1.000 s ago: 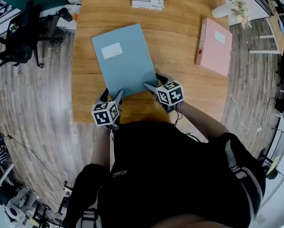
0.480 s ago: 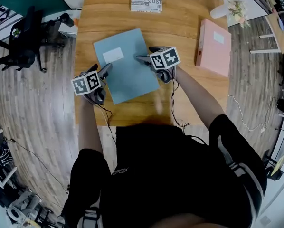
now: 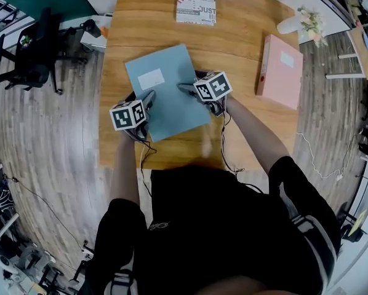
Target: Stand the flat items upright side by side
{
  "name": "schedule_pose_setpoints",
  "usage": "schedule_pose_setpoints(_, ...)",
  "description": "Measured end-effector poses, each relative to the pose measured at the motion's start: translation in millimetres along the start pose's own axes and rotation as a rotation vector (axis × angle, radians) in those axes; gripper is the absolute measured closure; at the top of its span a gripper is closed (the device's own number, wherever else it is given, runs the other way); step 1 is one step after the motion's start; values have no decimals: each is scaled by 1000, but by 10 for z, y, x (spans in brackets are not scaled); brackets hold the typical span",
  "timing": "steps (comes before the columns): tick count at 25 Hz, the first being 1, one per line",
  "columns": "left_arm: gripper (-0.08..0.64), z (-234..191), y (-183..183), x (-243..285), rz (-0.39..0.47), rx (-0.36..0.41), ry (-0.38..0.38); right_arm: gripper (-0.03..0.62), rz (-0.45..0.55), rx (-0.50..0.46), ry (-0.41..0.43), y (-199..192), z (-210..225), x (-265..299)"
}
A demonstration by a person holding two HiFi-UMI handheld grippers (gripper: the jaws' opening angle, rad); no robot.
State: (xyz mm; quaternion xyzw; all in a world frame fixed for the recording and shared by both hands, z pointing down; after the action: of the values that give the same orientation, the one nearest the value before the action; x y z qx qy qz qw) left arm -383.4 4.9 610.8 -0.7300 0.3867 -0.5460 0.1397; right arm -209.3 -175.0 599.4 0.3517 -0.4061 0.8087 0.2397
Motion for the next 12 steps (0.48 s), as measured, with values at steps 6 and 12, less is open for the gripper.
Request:
schedule_pose_setpoints(6, 229, 134, 12, -270, 136, 36, 164, 226, 151, -163, 40, 157, -148, -40)
schedule_pose_setpoints(12, 232, 253, 295, -626, 289, 170, 276, 227, 332, -309, 43, 457, -387, -280)
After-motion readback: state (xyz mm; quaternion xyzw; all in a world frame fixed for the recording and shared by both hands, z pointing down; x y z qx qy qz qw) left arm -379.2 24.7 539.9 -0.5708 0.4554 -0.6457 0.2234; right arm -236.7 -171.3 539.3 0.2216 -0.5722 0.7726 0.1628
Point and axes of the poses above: the fingertips, and each gripper's own axes: x forward along the fingers, z to its right, y out of its top, the point moved 8 cm from there along -x, backward along the fingers, and after that the axes turned 9 degrees about x, right-handed, at the moved point
